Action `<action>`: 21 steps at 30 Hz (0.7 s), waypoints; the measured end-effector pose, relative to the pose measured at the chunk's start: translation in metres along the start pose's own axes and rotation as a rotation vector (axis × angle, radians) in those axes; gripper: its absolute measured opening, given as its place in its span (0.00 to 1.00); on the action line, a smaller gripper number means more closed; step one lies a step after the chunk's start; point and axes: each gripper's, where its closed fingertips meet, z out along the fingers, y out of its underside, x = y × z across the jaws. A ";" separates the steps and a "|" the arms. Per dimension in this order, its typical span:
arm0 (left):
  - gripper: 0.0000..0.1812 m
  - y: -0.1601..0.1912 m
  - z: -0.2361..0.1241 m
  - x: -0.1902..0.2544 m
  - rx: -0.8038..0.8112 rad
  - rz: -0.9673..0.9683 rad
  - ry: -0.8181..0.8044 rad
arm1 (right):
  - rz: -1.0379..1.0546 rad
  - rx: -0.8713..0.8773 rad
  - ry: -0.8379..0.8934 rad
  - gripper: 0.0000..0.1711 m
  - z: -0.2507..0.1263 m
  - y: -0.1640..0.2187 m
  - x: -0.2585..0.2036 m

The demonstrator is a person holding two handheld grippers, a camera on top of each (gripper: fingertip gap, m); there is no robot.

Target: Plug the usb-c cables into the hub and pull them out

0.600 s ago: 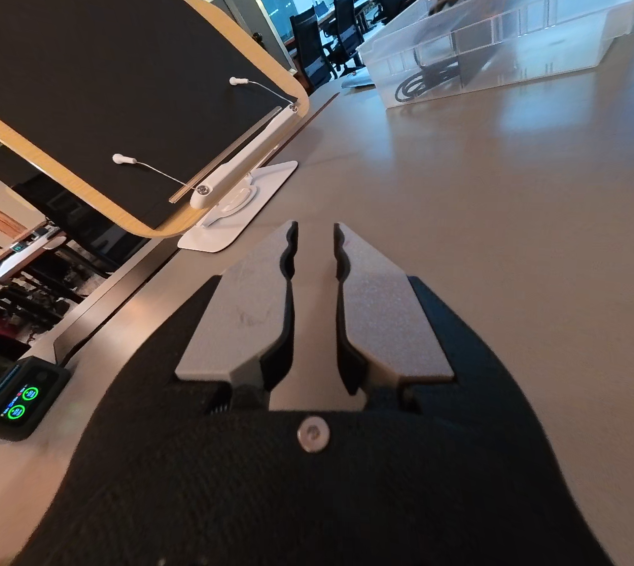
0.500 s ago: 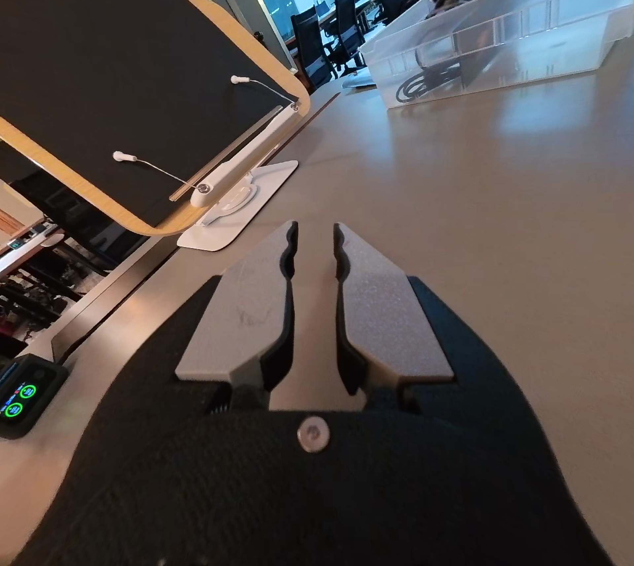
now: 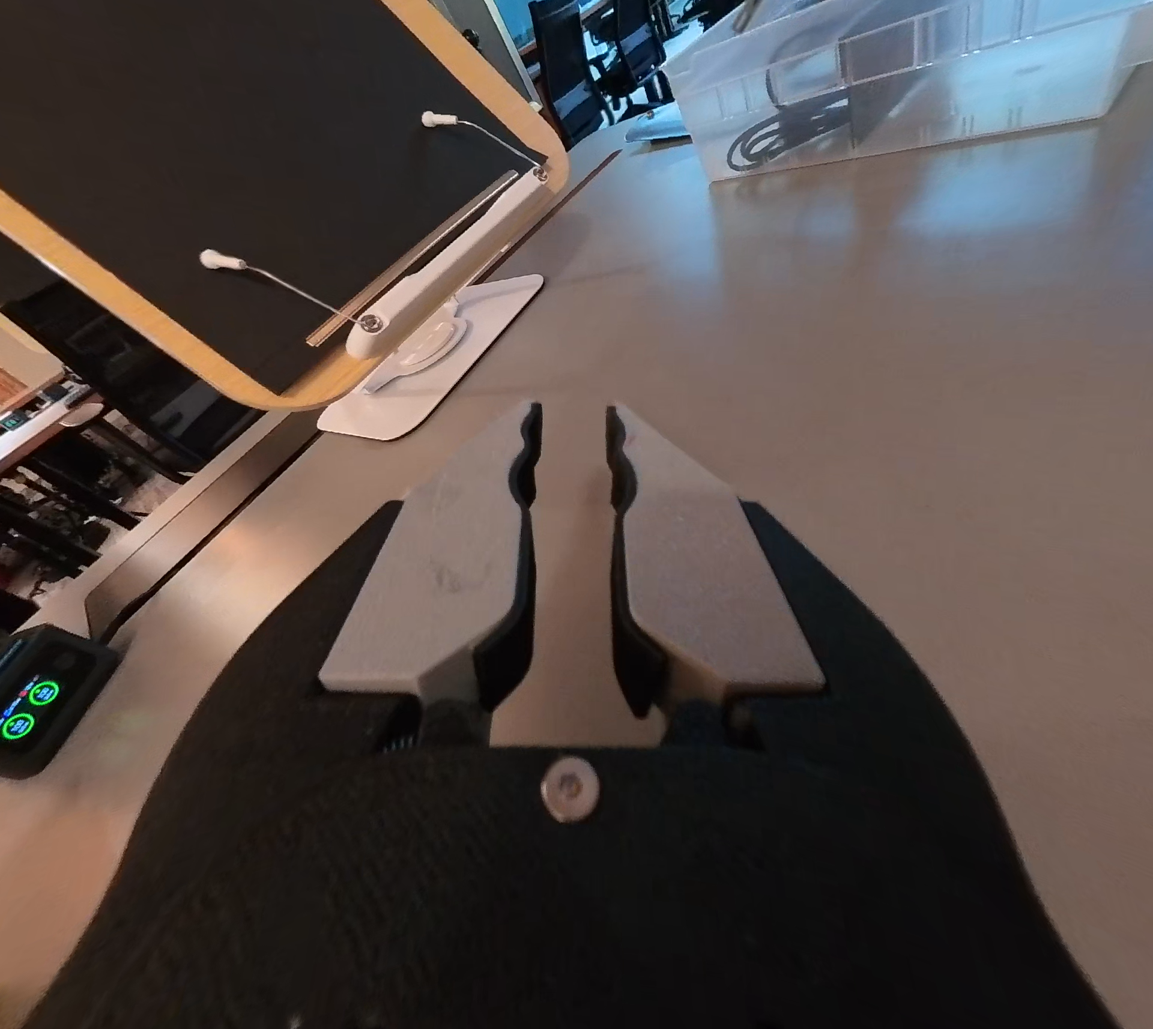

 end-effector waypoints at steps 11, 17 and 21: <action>0.08 0.000 -0.001 -0.003 0.004 -0.015 -0.012 | 0.278 0.103 -0.616 0.10 0.027 -0.002 -0.069; 0.08 0.001 0.000 -0.001 -0.004 -0.006 -0.004 | 0.581 0.330 -0.970 0.05 -0.011 -0.022 -0.041; 0.08 0.001 0.000 -0.001 -0.005 -0.008 -0.008 | 0.538 0.272 -0.845 0.06 0.016 -0.008 -0.038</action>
